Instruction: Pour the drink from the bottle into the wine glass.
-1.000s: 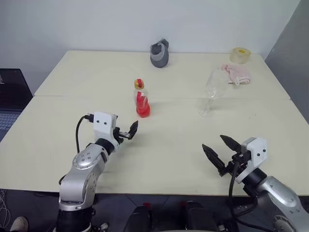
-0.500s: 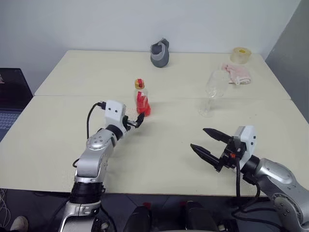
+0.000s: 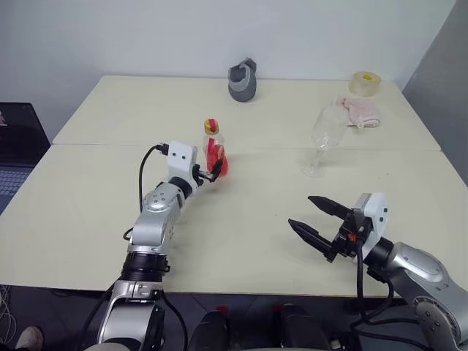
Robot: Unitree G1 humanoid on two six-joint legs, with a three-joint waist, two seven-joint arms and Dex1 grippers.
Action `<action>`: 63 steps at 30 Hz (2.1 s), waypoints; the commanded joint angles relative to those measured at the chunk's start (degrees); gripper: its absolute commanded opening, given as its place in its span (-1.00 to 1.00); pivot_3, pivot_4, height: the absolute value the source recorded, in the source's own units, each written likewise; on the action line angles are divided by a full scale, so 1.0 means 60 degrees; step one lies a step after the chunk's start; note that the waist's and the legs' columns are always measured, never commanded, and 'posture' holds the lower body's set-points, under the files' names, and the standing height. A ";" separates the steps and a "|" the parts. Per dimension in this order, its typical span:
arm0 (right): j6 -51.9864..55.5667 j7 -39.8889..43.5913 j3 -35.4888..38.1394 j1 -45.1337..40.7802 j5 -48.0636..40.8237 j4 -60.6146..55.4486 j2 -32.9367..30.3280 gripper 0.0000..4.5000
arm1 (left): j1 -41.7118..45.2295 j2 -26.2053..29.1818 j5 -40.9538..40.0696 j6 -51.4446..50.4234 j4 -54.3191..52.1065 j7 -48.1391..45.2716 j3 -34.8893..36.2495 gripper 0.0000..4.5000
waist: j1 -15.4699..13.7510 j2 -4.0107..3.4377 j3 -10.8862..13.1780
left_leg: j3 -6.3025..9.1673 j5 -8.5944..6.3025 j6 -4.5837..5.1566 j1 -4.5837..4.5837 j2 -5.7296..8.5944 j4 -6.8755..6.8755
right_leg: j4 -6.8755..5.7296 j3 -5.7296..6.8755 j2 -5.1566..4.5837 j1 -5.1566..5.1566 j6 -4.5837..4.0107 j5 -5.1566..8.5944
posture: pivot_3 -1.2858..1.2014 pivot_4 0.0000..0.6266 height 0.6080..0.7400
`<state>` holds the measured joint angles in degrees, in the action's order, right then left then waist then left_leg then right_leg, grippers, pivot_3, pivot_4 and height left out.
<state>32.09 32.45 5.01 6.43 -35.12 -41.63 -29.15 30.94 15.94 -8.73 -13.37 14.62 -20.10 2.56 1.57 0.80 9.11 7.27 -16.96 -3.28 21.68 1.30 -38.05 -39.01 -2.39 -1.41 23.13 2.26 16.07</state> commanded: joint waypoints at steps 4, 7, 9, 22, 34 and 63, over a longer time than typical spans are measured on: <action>0.0216 -0.0328 0.0165 0.0065 -0.0338 -0.0689 -0.0090 0.86 | 0.0776 -0.0124 0.0179 0.1123 0.1127 -0.0378 -0.0088 0.99 | 0.0008 0.0000 0.0000 | -0.0001 0.0001 -0.0001 0.0003 0.0002 0.0000 | -0.0001 -0.0001 0.0000 0.0002 0.0000 0.0000 | 0.03 -0.52 1.00; 0.0272 -0.0445 0.0153 0.0118 -0.0374 -0.0808 -0.0084 0.86 | 0.1087 -0.0294 0.0241 0.1554 0.1773 -0.0403 -0.0110 0.99 | 0.0007 0.0001 0.0000 | 0.0001 0.0000 0.0000 0.0003 0.0001 0.0000 | -0.0001 0.0000 0.0000 0.0002 0.0000 0.0000 | 0.03 -0.52 1.00; 0.0300 -0.0520 0.0139 0.0155 -0.0408 -0.0887 -0.0091 0.86 | 0.1305 -0.0444 0.0304 0.1887 0.2232 -0.0311 -0.0110 0.99 | 0.0006 0.0002 0.0000 | 0.0002 0.0000 0.0000 0.0005 0.0003 -0.0002 | -0.0001 0.0002 -0.0001 0.0002 0.0000 0.0000 | 0.03 -0.52 1.00; 0.0318 -0.0737 0.0284 0.0346 -0.0580 -0.1034 -0.0263 0.86 | 0.2044 -0.0700 0.0332 0.3404 0.3817 -0.0140 0.0183 0.99 | 0.0014 0.0003 0.0000 | 0.0002 0.0000 0.0001 0.0006 0.0005 -0.0004 | -0.0003 0.0003 0.0001 0.0003 0.0001 0.0000 | 0.03 -0.52 1.00; 0.0293 -0.0736 0.0243 0.0145 -0.0604 -0.0862 -0.0355 0.86 | 0.2185 -0.0676 0.0307 0.3917 0.4315 -0.0278 0.0290 -0.36 | 0.0016 0.0003 0.0000 | 0.0002 0.0000 0.0002 0.0006 0.0005 -0.0004 | -0.0004 0.0004 0.0001 0.0003 0.0000 0.0000 | 0.03 -0.52 1.00; 0.2532 -0.2151 -0.1427 -0.8611 0.0130 0.4062 0.2143 0.86 | 0.1559 -0.0157 -0.1186 -0.0676 -0.1070 -0.3813 -0.1080 -0.37 | 0.0127 0.0002 0.0000 | 0.0049 0.0015 -0.0024 0.0027 0.0009 -0.0006 | -0.0010 0.0005 -0.0012 0.0033 -0.0004 -0.0003 | 0.03 -0.52 1.00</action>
<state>48.51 19.01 -4.16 -43.49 -34.68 -16.70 -16.84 38.19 15.20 -15.09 -18.70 10.48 -42.28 -4.27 2.34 0.81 9.11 7.56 -16.87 -3.43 21.84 1.35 -38.09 -39.07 -2.36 -1.48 23.33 2.24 16.05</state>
